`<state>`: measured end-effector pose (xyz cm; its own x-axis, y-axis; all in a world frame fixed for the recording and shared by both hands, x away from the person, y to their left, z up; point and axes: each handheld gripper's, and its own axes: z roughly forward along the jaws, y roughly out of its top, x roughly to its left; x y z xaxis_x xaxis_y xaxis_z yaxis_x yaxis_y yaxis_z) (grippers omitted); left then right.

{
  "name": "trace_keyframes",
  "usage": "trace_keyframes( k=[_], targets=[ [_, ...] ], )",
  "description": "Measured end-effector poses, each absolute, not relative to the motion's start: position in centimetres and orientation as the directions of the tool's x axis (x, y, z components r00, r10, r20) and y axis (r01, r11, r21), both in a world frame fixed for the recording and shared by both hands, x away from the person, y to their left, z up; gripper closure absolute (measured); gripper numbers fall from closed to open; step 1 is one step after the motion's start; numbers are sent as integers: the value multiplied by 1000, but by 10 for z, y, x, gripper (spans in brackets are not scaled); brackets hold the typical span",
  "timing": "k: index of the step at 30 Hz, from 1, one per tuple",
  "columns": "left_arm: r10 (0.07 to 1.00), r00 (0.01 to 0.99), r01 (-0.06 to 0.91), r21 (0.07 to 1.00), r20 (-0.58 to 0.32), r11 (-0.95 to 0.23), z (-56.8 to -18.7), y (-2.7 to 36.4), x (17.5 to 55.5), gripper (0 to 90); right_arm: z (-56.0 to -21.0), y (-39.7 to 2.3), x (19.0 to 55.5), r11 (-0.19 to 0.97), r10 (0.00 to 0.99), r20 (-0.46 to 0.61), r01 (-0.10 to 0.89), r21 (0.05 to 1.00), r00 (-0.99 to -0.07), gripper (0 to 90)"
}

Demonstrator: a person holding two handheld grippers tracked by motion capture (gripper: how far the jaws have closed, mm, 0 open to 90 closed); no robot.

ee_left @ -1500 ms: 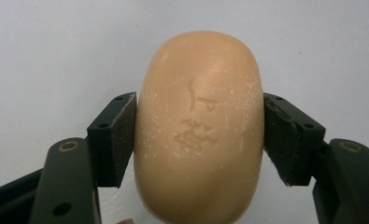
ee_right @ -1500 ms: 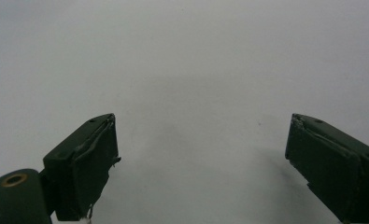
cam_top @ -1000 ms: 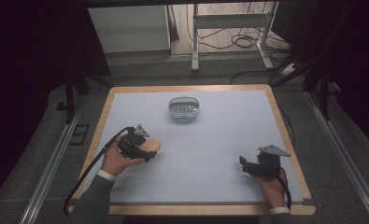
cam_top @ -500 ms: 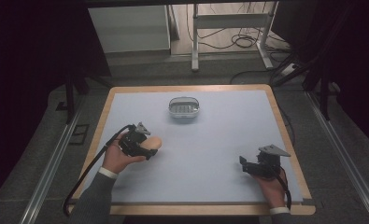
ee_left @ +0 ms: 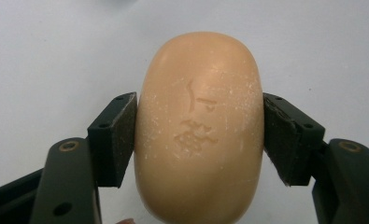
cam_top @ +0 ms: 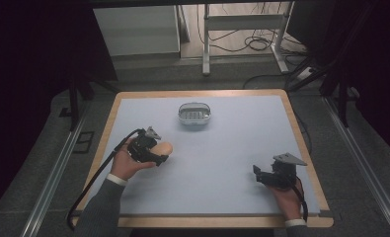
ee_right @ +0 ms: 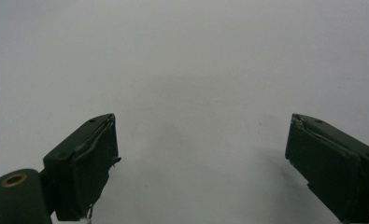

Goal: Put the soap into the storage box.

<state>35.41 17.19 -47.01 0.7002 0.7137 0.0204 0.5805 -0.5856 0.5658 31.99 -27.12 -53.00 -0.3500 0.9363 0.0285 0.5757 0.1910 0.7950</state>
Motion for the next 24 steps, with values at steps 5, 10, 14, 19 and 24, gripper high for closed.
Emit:
trace_keyframes(
  k=[5, 10, 14, 19, 24],
  targets=[
    [716, 698, 582, 567, 19, -583, -470, 171, 356, 321, -530, -271, 320, 193, 936, 27, 576, 794, -350, 96],
    [714, 700, 577, 572, 22, -583, -469, 169, 360, 321, -530, -271, 320, 193, 936, 27, 577, 794, -350, 96],
    [711, 703, 576, 571, 21, -585, -468, 166, 363, 321, -530, -271, 320, 192, 937, 27, 577, 794, -349, 96],
    [709, 705, 572, 579, 15, -581, -465, 162, 367, 321, -530, -271, 320, 193, 937, 26, 577, 793, -349, 96],
    [710, 704, 571, 580, 18, -581, -463, 161, 371, 321, -530, -271, 320, 193, 936, 28, 578, 793, -351, 96]
  ],
)
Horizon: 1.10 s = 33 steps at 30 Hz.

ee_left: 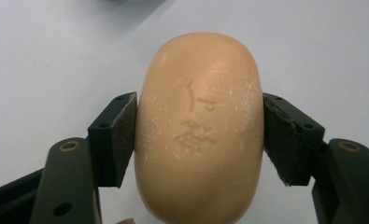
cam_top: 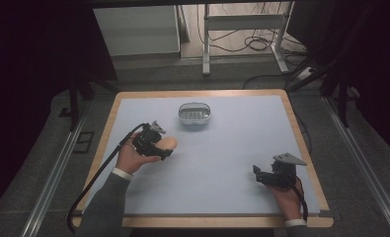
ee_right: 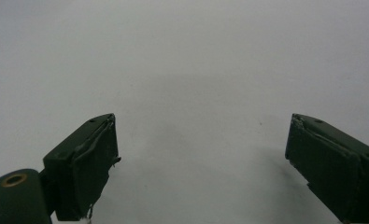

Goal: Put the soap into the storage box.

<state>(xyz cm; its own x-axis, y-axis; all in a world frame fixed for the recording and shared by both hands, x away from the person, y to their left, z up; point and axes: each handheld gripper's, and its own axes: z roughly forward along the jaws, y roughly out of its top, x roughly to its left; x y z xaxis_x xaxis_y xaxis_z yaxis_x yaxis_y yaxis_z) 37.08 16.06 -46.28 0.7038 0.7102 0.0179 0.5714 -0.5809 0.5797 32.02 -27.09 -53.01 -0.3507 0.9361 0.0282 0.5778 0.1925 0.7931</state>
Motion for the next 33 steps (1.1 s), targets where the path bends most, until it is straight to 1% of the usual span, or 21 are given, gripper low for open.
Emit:
trace_keyframes(
  k=[13, 33],
  targets=[
    [710, 705, 572, 582, 12, -578, -461, 158, 378, 322, -530, -271, 320, 193, 936, 27, 579, 792, -350, 96],
    [702, 712, 565, 570, 28, -596, -456, 146, 392, 323, -530, -271, 321, 188, 937, 33, 583, 791, -347, 96]
  ],
)
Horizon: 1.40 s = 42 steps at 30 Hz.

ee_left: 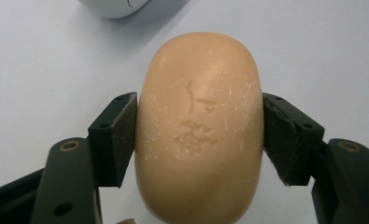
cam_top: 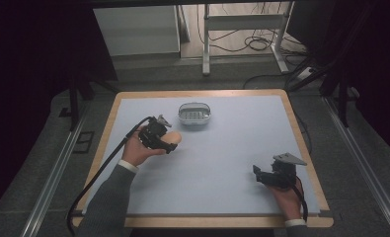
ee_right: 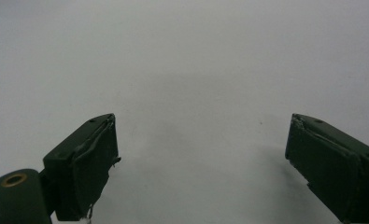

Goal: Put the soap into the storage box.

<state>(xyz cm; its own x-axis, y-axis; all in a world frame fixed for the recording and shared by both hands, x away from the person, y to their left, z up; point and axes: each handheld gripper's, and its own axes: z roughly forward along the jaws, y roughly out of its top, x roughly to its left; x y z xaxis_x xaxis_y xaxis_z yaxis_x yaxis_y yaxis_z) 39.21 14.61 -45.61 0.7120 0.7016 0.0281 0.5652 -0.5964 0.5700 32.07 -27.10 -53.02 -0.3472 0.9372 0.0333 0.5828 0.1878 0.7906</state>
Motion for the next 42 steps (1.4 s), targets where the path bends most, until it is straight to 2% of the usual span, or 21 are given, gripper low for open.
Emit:
trace_keyframes(
  k=[42],
  targets=[
    [669, 740, 529, 560, 62, -637, -443, 120, 412, 324, -530, -271, 321, 193, 936, 30, 585, 788, -350, 96]
  ],
)
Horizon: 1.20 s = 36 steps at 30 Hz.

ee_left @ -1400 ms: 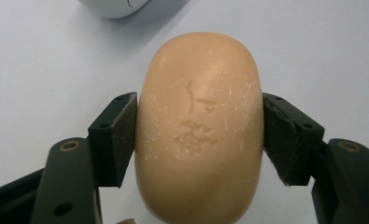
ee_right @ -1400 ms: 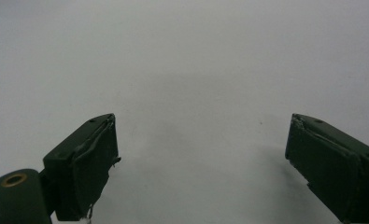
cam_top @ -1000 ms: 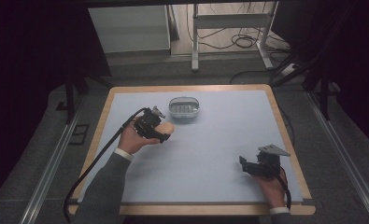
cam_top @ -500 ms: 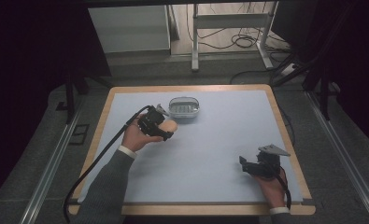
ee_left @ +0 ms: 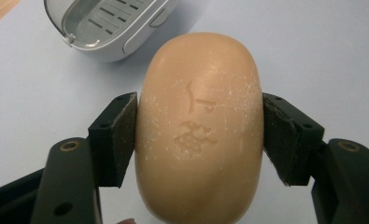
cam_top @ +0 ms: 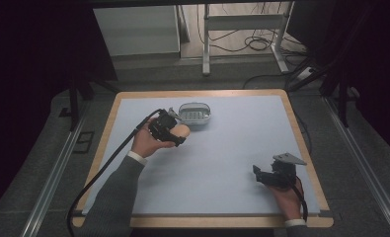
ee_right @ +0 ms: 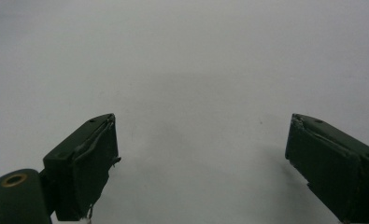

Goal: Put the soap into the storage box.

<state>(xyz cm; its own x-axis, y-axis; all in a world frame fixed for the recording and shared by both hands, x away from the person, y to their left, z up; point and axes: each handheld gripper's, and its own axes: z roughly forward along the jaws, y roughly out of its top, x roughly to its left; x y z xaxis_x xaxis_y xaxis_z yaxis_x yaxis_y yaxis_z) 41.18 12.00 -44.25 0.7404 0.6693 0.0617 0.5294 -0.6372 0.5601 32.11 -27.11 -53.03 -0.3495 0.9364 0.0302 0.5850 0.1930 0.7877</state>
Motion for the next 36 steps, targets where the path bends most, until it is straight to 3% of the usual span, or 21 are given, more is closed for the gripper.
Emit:
trace_keyframes(
  k=[36],
  targets=[
    [655, 751, 510, 557, 82, -655, -432, 107, 438, 324, -531, -271, 322, 192, 937, 32, 590, 784, -347, 96]
  ],
)
